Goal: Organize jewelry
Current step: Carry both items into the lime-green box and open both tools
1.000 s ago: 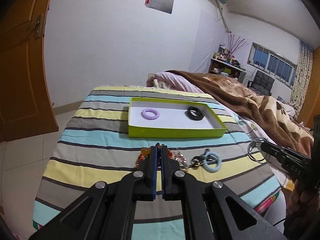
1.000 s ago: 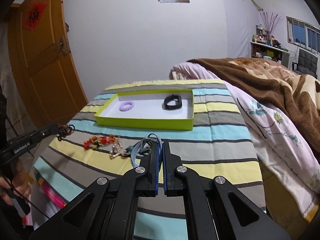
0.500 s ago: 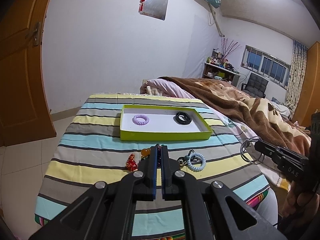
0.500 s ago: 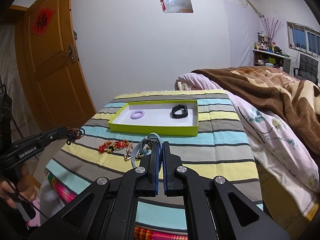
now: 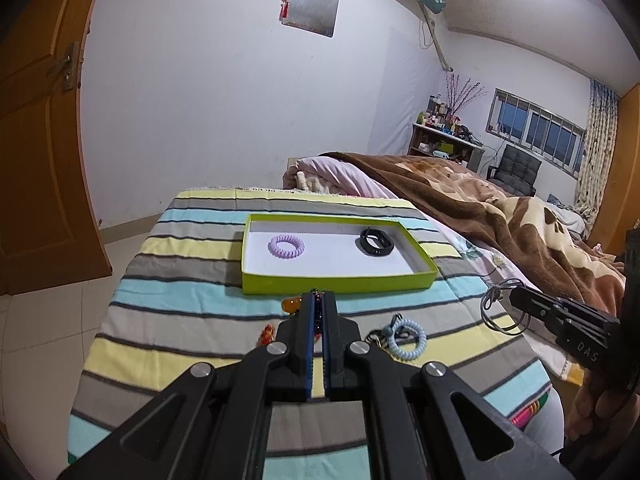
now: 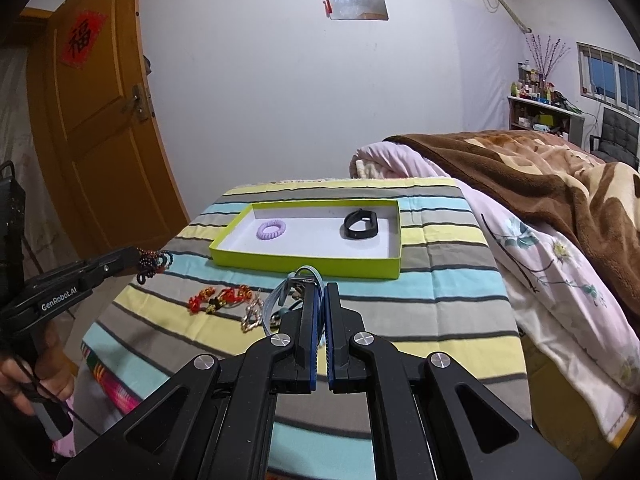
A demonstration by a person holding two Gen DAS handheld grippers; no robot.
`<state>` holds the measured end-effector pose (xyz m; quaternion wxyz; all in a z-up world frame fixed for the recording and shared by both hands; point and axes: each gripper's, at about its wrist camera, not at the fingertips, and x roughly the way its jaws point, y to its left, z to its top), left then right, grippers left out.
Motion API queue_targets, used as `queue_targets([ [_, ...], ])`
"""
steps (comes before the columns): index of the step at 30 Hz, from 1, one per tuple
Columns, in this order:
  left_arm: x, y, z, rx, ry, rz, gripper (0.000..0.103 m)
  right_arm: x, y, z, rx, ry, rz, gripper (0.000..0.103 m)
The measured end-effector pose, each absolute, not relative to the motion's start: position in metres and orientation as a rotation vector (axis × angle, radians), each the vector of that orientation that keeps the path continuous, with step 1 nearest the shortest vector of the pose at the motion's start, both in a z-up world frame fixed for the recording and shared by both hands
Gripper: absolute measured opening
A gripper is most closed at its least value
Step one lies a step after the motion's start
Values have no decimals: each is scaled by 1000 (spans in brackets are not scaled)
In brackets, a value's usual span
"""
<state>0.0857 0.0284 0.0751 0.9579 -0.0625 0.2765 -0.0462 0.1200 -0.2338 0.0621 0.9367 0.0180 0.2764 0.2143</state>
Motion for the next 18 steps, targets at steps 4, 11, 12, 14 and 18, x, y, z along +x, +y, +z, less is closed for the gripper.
queue_targets([
  [4,103,28,76,-114,555,-93,3,136,-229,61,19,565,432,3],
  [11,145,31,67,-106,578,-95,3,179,-220,57,-2,580,415,3],
  [12,152,31,65,-102,583,-93,3,184,-219,56,-5,583,411,3],
  [14,164,31,60,-102,595,-93,3,200,-216,53,-8,595,406,3],
  [18,192,35,48,-101,623,-87,3,224,-211,45,-10,618,397,3],
])
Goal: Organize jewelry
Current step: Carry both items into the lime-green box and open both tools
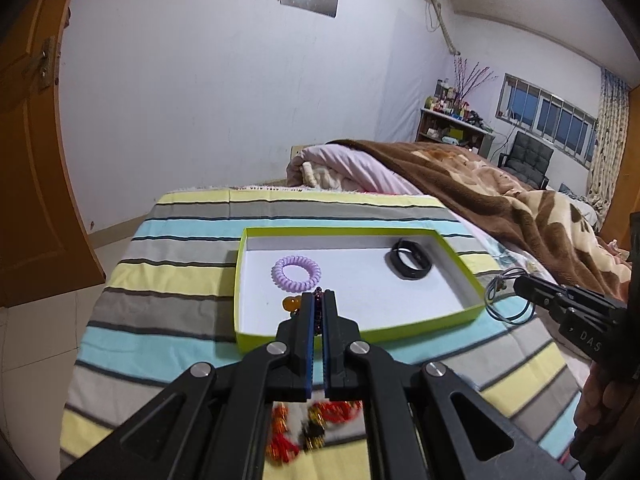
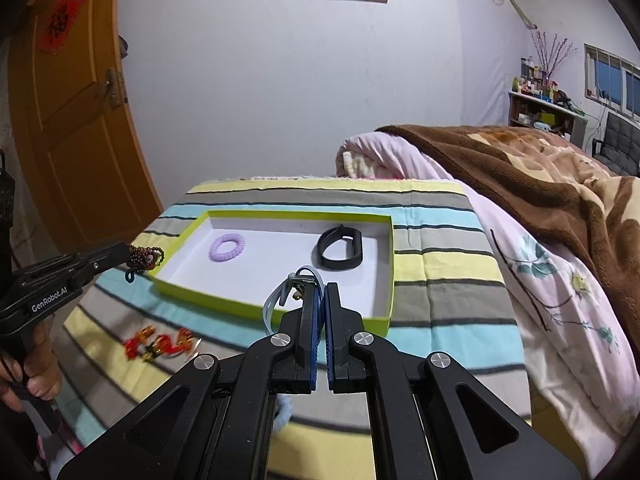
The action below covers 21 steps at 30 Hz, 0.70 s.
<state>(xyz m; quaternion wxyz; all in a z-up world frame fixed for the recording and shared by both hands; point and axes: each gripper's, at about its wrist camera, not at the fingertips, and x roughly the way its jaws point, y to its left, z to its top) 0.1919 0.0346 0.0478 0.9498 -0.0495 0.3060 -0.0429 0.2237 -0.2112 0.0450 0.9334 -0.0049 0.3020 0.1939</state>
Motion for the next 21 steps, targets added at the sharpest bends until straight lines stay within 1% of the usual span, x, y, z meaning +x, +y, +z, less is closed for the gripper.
queue_targets([
  [10,253,46,18,-99,709,-74,3,285,-206,19,-4,690,367,3],
  [21,274,47,-3,-107,771,-81,3,316,-198,-9,-17,774,348,3],
])
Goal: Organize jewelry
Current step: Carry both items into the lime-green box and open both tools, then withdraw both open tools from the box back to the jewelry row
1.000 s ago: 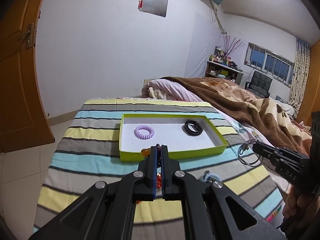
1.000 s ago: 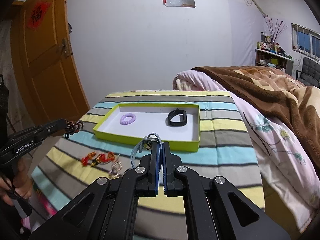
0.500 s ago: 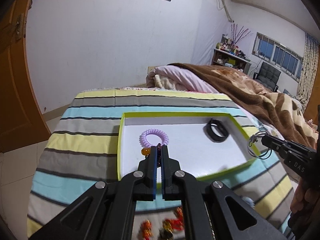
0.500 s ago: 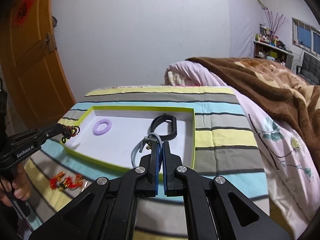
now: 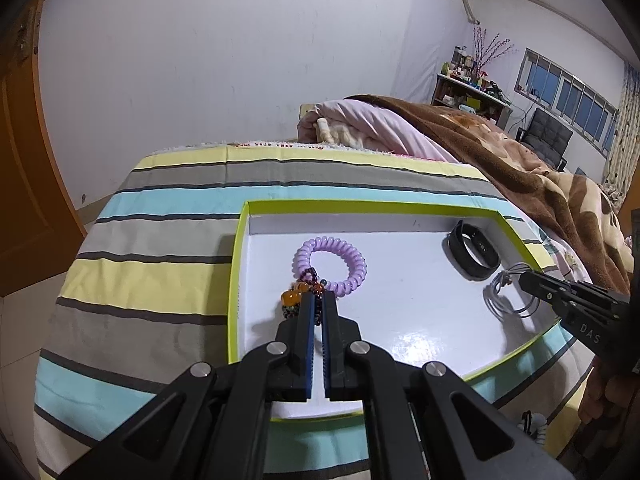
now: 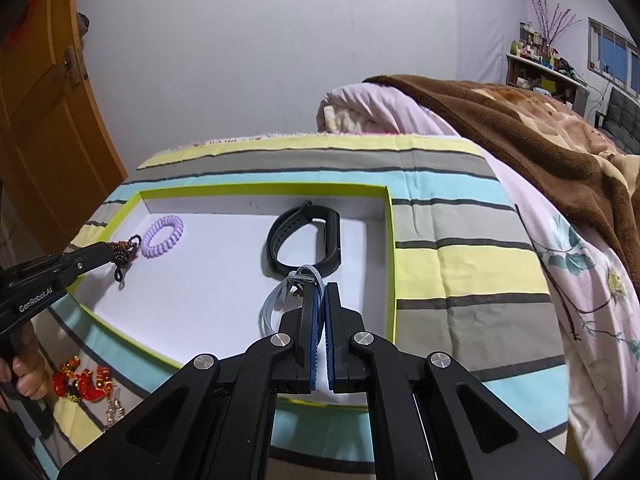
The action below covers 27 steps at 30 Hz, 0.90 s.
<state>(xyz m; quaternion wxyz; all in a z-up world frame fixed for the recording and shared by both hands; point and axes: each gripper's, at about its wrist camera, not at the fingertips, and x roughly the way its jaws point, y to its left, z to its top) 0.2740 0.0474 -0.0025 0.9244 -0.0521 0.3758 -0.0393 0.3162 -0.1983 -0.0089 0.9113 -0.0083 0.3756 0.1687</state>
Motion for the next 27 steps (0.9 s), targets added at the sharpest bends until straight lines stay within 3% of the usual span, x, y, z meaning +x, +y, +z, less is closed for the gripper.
queue_targets([
  [6,280,50,-5,-119,781,-89,4,322,-197,-17,-25,817,341,4],
  [9,281,49,-4,-105,787,-85,4,322,-196,-16,-21,813,349,11],
  [13,278,51,-1,-129,781,-100,12,318,-195,-12,-23,795,347,37],
  [16,271,53,3,-142,764,-104,22,313,-197,-9,-19,788,345,37],
  [27,224,53,19,-128,721,-88,23,268,-203,8,-12,746,362,37],
])
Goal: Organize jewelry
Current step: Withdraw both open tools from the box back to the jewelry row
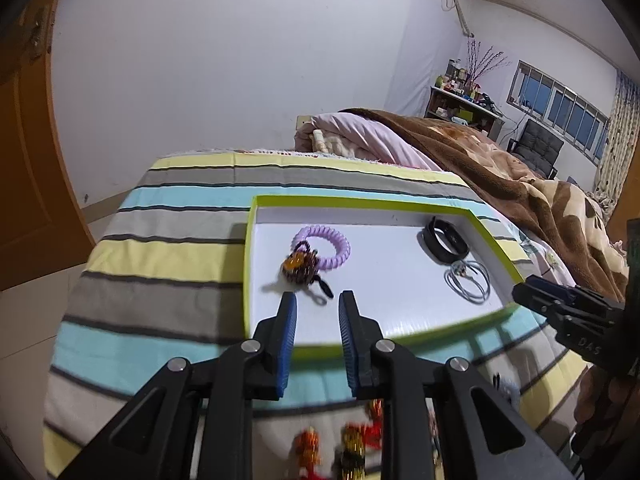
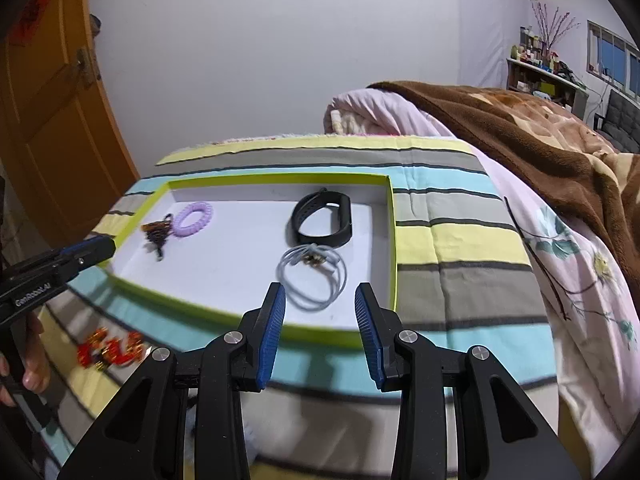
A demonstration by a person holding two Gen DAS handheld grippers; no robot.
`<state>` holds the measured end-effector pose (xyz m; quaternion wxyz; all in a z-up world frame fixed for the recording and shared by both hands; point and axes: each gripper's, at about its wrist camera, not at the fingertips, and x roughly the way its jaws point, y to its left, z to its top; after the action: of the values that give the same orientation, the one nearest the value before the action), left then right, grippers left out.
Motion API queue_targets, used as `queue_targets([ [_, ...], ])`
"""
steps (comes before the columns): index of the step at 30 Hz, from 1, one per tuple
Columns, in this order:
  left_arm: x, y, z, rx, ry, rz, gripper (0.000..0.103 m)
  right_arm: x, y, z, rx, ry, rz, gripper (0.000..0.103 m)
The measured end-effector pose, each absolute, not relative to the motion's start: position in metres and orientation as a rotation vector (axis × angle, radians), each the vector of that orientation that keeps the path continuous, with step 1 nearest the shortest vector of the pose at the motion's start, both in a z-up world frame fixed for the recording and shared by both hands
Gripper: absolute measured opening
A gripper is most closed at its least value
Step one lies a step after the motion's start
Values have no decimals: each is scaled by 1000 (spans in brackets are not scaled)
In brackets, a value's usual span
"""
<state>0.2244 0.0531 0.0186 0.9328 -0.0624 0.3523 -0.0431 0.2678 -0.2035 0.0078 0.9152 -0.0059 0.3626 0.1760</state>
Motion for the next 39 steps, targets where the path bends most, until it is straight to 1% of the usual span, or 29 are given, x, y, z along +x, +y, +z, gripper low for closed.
queue_targets([
  [7,179,51,31,-109,674,-62,32,217,-212,22,1,705,379,37],
  [16,122,46,41,-103,637,-66,32,155,-218,33,3,663,411,37],
  [24,80,39,46,-85,604,-76,32,117,-223,40,18,635,436,37],
  [39,42,36,42,-97,617,-77,32,82,-228,38,21,632,463,37],
])
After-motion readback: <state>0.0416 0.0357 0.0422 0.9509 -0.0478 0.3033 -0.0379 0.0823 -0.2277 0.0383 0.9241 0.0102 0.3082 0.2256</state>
